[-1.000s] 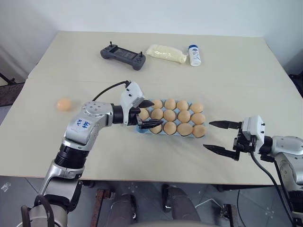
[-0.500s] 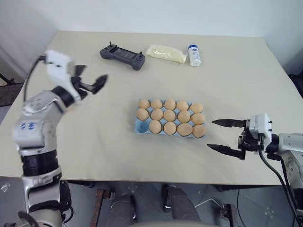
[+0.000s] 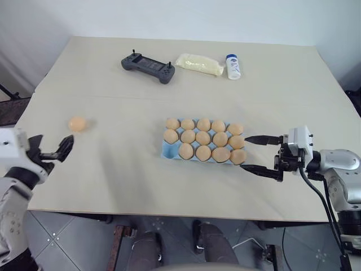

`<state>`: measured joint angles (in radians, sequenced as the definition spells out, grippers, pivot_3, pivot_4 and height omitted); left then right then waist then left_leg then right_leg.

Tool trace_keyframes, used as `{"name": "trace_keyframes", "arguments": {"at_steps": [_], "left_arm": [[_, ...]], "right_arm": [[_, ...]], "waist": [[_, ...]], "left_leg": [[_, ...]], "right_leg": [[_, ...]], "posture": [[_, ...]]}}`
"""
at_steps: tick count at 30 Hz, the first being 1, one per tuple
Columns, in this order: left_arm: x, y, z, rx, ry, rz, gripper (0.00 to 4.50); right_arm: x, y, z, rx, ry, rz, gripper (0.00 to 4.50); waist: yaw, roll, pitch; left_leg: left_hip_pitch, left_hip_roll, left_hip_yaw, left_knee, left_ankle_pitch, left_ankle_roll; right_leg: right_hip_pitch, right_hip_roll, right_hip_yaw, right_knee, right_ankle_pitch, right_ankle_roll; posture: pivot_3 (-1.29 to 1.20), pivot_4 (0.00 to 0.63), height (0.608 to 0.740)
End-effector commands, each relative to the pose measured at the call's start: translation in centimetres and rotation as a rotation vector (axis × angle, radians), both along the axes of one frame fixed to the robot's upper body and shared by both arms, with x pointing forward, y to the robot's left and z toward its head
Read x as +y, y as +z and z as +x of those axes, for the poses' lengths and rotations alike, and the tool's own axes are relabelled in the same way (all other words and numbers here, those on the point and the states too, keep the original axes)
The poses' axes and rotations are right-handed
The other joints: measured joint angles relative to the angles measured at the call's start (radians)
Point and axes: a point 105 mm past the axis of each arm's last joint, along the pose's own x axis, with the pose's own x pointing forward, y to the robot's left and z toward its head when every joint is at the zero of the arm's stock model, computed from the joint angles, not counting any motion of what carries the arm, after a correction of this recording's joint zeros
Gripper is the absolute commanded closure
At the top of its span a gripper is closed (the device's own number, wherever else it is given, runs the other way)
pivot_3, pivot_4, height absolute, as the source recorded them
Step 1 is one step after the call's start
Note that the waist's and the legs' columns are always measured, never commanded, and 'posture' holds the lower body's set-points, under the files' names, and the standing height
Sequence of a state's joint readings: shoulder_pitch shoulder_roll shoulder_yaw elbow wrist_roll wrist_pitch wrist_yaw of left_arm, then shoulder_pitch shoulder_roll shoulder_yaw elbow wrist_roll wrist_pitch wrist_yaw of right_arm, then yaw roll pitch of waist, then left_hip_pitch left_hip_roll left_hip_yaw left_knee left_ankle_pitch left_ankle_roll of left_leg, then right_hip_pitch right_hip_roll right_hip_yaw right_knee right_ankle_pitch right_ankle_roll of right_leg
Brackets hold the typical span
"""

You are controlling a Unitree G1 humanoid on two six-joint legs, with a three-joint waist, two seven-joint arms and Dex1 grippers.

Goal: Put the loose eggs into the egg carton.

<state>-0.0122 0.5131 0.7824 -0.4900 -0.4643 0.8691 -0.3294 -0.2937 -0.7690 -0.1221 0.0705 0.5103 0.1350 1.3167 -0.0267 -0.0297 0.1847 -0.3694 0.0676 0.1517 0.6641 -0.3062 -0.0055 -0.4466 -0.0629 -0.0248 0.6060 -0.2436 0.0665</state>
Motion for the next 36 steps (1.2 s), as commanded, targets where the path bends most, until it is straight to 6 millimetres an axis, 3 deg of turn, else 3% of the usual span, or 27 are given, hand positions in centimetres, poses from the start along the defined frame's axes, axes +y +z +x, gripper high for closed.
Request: {"name": "trace_keyframes", "arguments": {"at_steps": [1, 11, 25, 36], "left_arm": [[1.2, 0.9, -0.7, -0.041, 0.059, 0.024, 0.01], [2.3, 0.8, -0.1, -0.054, 0.13, 0.006, 0.01], [4.6, 0.5, 0.8, -0.049, 0.219, -0.009, 0.01], [5.4, 1.1, 1.4, -0.074, 0.265, -0.014, 0.01]], "right_arm": [[-0.1, 1.1, 0.3, -0.038, 0.008, 0.027, 0.0], [-0.2, 1.3, 0.3, -0.043, 0.049, 0.011, 0.0], [-4.7, 2.5, 0.9, -0.059, -0.023, -0.087, 0.0], [-5.5, 2.5, 1.3, -0.056, -0.039, -0.109, 0.0]], "waist": [[0.0, 0.0, 0.0], [-0.002, 0.0, 0.0], [-0.002, 0.0, 0.0], [-0.003, 0.0, 0.0]], "left_leg": [[0.0, 0.0, 0.0, 0.0, 0.0, 0.0], [-0.001, 0.001, 0.001, -0.001, -0.001, 0.0], [0.0, 0.003, 0.002, -0.001, -0.002, -0.001], [0.0, 0.005, 0.002, -0.001, -0.002, -0.001]], "right_leg": [[0.0, 0.0, 0.0, 0.0, 0.0, 0.0], [0.0, -0.001, 0.0, -0.003, 0.001, 0.002], [0.0, 0.0, -0.001, -0.003, 0.001, 0.002], [0.0, 0.0, -0.001, -0.003, 0.001, 0.002]], "posture": [[0.0, 0.15, 0.74], [0.0, 0.15, 0.74], [0.0, 0.15, 0.74], [0.0, 0.15, 0.74]]}}
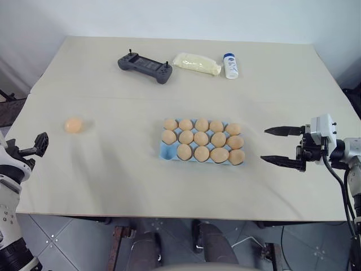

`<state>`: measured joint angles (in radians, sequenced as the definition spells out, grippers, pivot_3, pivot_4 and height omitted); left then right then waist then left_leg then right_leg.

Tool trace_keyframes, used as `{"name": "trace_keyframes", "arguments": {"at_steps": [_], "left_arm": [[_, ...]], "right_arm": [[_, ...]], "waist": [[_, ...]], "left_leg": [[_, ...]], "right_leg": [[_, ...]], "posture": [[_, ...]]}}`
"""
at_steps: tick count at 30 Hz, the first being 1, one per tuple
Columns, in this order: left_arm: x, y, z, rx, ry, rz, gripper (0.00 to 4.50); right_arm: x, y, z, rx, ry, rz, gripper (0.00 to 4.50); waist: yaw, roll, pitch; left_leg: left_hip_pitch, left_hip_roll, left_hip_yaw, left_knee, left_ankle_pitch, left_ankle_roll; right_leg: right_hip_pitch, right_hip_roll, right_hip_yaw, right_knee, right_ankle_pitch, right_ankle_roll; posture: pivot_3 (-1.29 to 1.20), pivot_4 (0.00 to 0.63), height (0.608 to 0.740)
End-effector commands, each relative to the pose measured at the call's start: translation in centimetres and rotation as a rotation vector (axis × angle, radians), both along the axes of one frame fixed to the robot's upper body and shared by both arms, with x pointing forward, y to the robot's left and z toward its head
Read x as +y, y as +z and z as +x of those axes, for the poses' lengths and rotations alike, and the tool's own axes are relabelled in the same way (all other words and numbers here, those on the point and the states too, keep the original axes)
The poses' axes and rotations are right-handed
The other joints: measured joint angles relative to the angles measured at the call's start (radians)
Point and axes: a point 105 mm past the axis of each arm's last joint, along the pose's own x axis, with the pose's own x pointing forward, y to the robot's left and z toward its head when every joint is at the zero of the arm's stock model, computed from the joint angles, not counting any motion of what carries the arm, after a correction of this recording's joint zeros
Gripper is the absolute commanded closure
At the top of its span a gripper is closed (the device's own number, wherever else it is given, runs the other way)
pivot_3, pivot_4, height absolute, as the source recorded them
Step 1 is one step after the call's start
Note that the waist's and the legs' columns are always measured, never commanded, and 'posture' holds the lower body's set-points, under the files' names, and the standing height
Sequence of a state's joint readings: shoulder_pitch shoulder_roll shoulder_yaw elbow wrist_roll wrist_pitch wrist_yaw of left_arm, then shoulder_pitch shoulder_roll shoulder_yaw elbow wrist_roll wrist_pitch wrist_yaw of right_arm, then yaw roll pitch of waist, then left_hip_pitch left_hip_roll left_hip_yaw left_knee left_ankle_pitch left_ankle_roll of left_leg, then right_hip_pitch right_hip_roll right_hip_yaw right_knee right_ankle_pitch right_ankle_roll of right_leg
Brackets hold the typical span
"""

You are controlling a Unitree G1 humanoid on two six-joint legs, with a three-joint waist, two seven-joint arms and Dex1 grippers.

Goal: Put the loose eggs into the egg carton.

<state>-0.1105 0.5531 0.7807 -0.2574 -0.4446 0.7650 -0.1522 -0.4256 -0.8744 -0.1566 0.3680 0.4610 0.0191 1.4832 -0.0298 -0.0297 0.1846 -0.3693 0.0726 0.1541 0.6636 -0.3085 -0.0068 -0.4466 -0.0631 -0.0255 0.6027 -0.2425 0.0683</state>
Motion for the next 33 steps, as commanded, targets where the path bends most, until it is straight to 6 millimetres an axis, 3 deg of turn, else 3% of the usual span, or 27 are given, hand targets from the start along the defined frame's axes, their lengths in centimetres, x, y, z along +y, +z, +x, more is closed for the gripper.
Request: {"name": "trace_keyframes", "arguments": {"at_steps": [1, 6, 12, 22, 27, 33], "left_arm": [[0.8, 1.6, 0.1, -0.045, 0.033, 0.041, 0.01], [1.3, 2.2, 1.5, -0.056, 0.051, 0.027, 0.01], [1.7, 1.8, 4.5, 0.03, 0.044, 0.018, 0.01], [-2.1, 1.0, 9.9, 0.081, -0.14, 0.004, 0.01], [-3.0, 0.5, 11.2, 0.105, -0.167, -0.015, 0.01], [-2.7, -0.5, 12.1, 0.171, -0.136, -0.04, 0.01]], "right_arm": [[-0.5, 1.2, 0.0, -0.045, 0.004, -0.017, 0.0], [-0.4, 1.1, 0.2, -0.04, 0.004, -0.026, 0.0], [-0.3, 1.2, 0.4, -0.036, 0.012, -0.028, 0.0], [-1.0, 1.7, -0.3, -0.042, 0.021, -0.032, 0.0], [-1.3, 1.5, -0.5, -0.036, 0.006, -0.045, 0.0], [-1.7, 1.5, -0.7, -0.035, -0.015, -0.058, 0.0]], "waist": [[0.001, 0.0, 0.0], [0.001, 0.0, 0.0], [0.001, 0.0, 0.0], [0.003, 0.0, 0.0], [0.001, 0.0, 0.0], [0.003, 0.0, 0.0]], "left_leg": [[0.0, 0.0, 0.0, 0.0, 0.0, 0.0], [0.0, 0.0, 0.0, 0.0, -0.001, -0.002], [0.0, -0.001, 0.0, 0.0, -0.001, -0.002], [0.0, -0.001, 0.003, 0.0, 0.002, -0.002], [0.0, 0.001, 0.009, 0.0, 0.002, -0.003], [0.0, 0.001, 0.012, 0.001, 0.002, -0.004]], "right_leg": [[0.0, 0.0, 0.0, 0.0, 0.0, 0.0], [0.0, 0.001, 0.0, 0.001, 0.0, 0.0], [0.0, 0.002, -0.001, 0.001, 0.0, 0.0], [0.0, 0.0, -0.01, 0.001, 0.001, 0.001], [-0.001, 0.0, -0.013, 0.002, 0.001, 0.001], [-0.002, 0.0, -0.015, 0.003, 0.0, 0.001]], "posture": [[0.0, 0.15, 0.74], [0.0, 0.15, 0.74], [0.0, 0.15, 0.74], [0.0, 0.15, 0.74], [0.0, 0.15, 0.74], [0.0, 0.15, 0.74]]}}
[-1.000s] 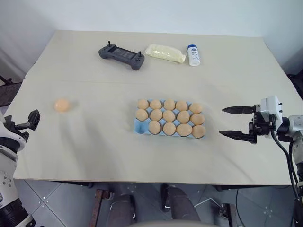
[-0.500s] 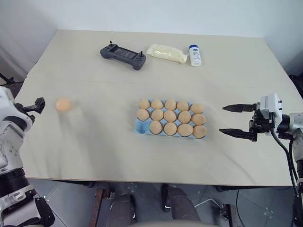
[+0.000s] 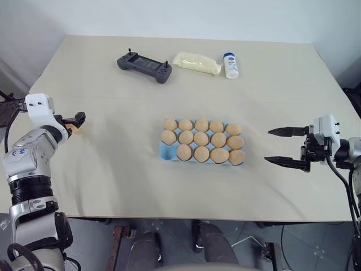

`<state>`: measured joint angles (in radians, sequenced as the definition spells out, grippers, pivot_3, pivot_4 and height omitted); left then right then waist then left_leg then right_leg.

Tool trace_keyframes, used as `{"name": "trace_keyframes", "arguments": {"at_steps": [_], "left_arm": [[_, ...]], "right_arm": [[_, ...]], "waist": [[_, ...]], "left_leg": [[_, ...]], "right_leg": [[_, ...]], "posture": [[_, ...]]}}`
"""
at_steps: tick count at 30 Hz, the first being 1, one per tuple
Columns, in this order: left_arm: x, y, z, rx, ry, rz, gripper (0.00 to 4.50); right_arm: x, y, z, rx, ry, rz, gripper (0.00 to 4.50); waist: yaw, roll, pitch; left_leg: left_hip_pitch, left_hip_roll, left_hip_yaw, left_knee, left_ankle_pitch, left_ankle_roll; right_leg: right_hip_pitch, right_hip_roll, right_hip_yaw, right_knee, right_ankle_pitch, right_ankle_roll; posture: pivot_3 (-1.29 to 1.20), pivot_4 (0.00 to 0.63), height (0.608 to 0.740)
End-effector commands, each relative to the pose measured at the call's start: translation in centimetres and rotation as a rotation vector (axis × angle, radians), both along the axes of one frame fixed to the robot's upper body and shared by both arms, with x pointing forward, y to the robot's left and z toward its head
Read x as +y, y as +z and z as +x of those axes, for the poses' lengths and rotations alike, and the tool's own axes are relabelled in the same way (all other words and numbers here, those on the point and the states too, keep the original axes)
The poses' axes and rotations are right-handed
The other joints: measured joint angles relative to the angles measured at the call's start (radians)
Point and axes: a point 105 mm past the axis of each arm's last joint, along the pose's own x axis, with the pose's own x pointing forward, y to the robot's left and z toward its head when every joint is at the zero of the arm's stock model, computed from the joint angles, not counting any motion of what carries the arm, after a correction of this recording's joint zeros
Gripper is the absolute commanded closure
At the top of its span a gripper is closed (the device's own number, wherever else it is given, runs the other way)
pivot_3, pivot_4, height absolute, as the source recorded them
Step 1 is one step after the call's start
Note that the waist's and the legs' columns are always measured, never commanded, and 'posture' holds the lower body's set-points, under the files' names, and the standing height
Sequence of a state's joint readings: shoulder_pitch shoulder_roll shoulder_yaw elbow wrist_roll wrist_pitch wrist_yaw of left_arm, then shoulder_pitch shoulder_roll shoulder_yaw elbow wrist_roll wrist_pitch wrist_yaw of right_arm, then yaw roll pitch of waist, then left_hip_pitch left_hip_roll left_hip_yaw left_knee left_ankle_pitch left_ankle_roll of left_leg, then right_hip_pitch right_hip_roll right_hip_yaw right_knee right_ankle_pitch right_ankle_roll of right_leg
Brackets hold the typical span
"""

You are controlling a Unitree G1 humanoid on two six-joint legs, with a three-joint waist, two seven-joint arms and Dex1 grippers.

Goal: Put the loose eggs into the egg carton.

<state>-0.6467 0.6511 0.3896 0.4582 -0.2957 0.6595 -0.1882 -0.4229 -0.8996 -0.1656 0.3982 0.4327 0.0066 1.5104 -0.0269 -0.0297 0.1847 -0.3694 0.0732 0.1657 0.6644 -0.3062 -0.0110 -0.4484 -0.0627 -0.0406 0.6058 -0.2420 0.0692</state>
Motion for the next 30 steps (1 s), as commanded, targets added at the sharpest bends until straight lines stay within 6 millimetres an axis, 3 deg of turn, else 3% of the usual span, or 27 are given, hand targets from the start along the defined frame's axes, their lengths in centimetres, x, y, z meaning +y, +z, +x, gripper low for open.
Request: {"name": "trace_keyframes", "arguments": {"at_steps": [1, 9, 12, 17, 19, 23, 26, 28, 30], "left_arm": [[0.6, 1.0, 0.3, -0.001, 0.034, 0.013, 0.01], [0.2, -0.3, 0.7, 0.089, 0.032, -0.008, 0.01], [0.2, -0.6, 0.7, 0.105, 0.039, -0.004, 0.55], [-0.4, 0.1, 1.0, 0.084, 0.015, 0.011, 2.13], [-0.9, 0.8, 1.2, 0.064, -0.005, 0.028, 2.52], [-3.4, 3.0, 2.1, 0.003, -0.098, 0.059, 2.63], [-8.0, 6.1, 2.8, -0.121, -0.264, 0.11, 2.63], [-9.6, 7.0, 2.9, -0.168, -0.322, 0.126, 2.63], [-12.9, 8.3, 2.6, -0.257, -0.468, 0.152, 2.63]], "right_arm": [[-0.8, 1.8, -0.5, -0.055, -0.002, -0.018, 0.0], [-1.1, 1.8, -0.6, -0.056, -0.016, -0.028, 0.0], [-1.0, 1.8, -0.6, -0.058, -0.018, -0.029, 0.0], [-1.1, 2.0, -0.6, -0.066, -0.02, -0.025, 0.0], [-1.1, 2.0, -0.6, -0.068, -0.022, -0.025, 0.0], [-1.2, 2.0, -0.7, -0.071, -0.029, -0.026, 0.0], [-1.2, 2.1, -0.8, -0.076, -0.033, -0.022, 0.0], [-1.2, 2.1, -0.9, -0.078, -0.035, -0.02, 0.0], [-1.2, 2.3, -1.2, -0.089, -0.035, -0.003, 0.0]], "waist": [[0.0, 0.0, 0.0], [0.0, 0.0, 0.0], [0.0, 0.0, 0.0], [0.0, 0.0, 0.0], [0.0, 0.0, 0.0], [0.001, 0.0, 0.0], [0.006, 0.0, 0.0], [0.01, 0.0, 0.0], [0.013, 0.0, 0.0]], "left_leg": [[0.0, 0.0, 0.0, 0.0, 0.0, 0.0], [0.0, 0.0, 0.001, 0.0, 0.0, 0.0], [0.0, 0.0, 0.001, 0.001, 0.0, 0.0], [0.0, 0.0, 0.001, 0.001, 0.0, 0.0], [0.0, 0.0, 0.001, 0.001, 0.0, 0.0], [0.0, 0.0, 0.001, 0.001, 0.0, 0.0], [0.0, 0.0, 0.001, 0.001, 0.0, 0.0], [0.0, -0.001, 0.001, 0.002, 0.0, 0.0], [0.0, -0.001, 0.002, 0.002, 0.0, 0.0]], "right_leg": [[0.0, 0.0, 0.0, 0.0, 0.0, 0.0], [0.0, 0.0, 0.0, 0.001, 0.0, 0.0], [0.0, 0.0, 0.0, 0.001, 0.0, 0.0], [0.0, -0.001, 0.0, 0.001, 0.0, 0.0], [0.0, -0.001, 0.0, 0.001, 0.0, 0.0], [0.0, 0.0, 0.0, 0.001, 0.0, 0.0], [0.0, -0.001, 0.0, 0.001, 0.0, 0.0], [0.0, -0.001, 0.0, 0.001, 0.0, 0.0], [0.0, -0.001, 0.0, 0.001, 0.0, 0.001]], "posture": [[0.0, 0.15, 0.74], [0.0, 0.15, 0.74], [0.0, 0.15, 0.74], [0.0, 0.15, 0.74], [0.0, 0.15, 0.74], [0.0, 0.15, 0.74], [0.0, 0.15, 0.74], [0.0, 0.15, 0.74], [0.0, 0.15, 0.74]]}}
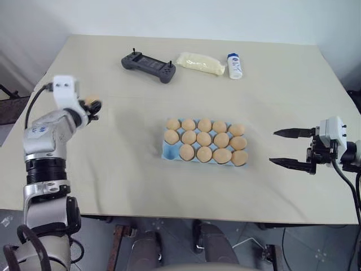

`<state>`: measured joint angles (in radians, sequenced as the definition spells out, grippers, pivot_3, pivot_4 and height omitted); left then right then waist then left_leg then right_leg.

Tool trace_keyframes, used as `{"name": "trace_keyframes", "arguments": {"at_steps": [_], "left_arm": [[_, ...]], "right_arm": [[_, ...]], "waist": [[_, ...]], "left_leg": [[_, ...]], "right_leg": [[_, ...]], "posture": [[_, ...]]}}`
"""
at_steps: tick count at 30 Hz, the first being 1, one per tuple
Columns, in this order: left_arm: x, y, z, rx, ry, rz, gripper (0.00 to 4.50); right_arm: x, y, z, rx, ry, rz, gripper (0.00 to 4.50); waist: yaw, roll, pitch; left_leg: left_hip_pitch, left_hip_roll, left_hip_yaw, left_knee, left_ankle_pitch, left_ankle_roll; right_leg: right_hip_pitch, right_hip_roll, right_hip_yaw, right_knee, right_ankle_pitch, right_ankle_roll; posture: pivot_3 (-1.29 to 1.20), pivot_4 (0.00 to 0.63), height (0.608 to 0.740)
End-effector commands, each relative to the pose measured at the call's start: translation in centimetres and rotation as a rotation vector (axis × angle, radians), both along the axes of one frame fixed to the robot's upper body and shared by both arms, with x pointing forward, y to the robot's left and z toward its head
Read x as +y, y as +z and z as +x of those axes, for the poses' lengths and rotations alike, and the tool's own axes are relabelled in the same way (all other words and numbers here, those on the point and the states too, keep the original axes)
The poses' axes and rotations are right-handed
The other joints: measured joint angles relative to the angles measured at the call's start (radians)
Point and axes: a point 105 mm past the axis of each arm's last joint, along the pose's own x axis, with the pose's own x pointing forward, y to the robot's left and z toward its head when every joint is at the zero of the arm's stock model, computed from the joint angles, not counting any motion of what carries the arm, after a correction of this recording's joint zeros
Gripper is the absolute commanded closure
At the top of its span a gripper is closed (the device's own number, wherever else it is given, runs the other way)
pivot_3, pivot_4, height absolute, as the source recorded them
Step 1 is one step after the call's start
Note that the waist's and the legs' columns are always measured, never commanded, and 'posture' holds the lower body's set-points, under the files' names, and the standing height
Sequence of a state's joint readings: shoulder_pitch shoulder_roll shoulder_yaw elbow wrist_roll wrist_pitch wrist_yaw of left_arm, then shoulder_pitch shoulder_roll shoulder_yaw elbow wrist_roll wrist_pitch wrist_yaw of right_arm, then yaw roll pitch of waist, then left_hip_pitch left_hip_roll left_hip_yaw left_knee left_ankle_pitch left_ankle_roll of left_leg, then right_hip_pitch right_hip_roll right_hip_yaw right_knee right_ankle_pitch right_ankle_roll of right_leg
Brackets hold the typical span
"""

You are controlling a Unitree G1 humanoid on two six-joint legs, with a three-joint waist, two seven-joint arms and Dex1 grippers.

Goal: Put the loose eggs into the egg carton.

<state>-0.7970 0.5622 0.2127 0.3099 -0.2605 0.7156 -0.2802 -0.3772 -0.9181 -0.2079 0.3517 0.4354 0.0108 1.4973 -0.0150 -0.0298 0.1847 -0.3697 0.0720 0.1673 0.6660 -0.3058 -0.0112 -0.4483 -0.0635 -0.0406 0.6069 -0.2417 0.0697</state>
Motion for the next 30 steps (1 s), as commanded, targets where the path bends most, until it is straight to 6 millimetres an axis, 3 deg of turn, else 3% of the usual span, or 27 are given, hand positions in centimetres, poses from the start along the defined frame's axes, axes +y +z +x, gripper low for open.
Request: {"name": "trace_keyframes", "arguments": {"at_steps": [1, 6, 12, 16, 22, 30], "left_arm": [[-5.1, 3.6, -0.8, -0.173, -0.24, 0.029, 2.63], [-9.8, 2.5, -3.1, -0.151, -0.535, 0.029, 2.63], [-12.0, 0.2, -5.6, -0.05, -0.744, 0.056, 2.63], [-12.7, -0.6, -6.5, -0.002, -0.818, 0.074, 2.63], [-13.0, -1.1, -7.2, 0.04, -0.869, 0.08, 2.63], [-13.8, -3.1, -9.9, 0.165, -0.975, 0.08, 2.63]], "right_arm": [[-0.6, 2.0, -0.7, -0.071, -0.008, 0.019, 0.0], [-0.6, 2.1, -1.5, -0.084, -0.011, 0.037, 0.0], [0.1, 3.0, -2.3, -0.116, 0.01, 0.057, 0.0], [0.6, 3.8, -2.4, -0.137, 0.012, 0.086, 0.0], [0.5, 2.9, -2.5, -0.113, -0.015, 0.072, 0.0], [0.6, 2.2, -2.4, -0.098, -0.035, 0.071, 0.0]], "waist": [[0.002, 0.0, 0.0], [-0.003, 0.0, 0.0], [-0.014, 0.0, 0.0], [-0.012, 0.0, 0.0], [-0.011, 0.0, 0.0], [-0.012, 0.0, 0.0]], "left_leg": [[0.0, 0.0, 0.0, 0.0, 0.0, 0.0], [0.0, 0.0, 0.001, 0.0, 0.0, 0.0], [0.001, 0.0, 0.0, 0.002, 0.001, 0.0], [0.002, -0.001, -0.001, 0.002, 0.002, 0.003], [0.001, -0.002, -0.008, 0.002, 0.001, 0.006], [0.001, -0.002, -0.011, 0.001, 0.001, 0.006]], "right_leg": [[0.0, 0.0, 0.0, 0.0, 0.0, 0.0], [0.0, 0.001, 0.001, 0.0, 0.0, 0.0], [0.0, 0.001, 0.002, 0.003, 0.0, 0.0], [0.0, 0.0, 0.003, 0.004, 0.0, 0.0], [0.0, 0.0, 0.003, 0.004, 0.0, 0.0], [0.001, -0.001, 0.003, 0.003, 0.0, 0.0]], "posture": [[0.0, 0.15, 0.74], [0.0, 0.15, 0.74], [0.0, 0.15, 0.74], [0.0, 0.15, 0.74], [0.0, 0.15, 0.74], [0.0, 0.15, 0.74]]}}
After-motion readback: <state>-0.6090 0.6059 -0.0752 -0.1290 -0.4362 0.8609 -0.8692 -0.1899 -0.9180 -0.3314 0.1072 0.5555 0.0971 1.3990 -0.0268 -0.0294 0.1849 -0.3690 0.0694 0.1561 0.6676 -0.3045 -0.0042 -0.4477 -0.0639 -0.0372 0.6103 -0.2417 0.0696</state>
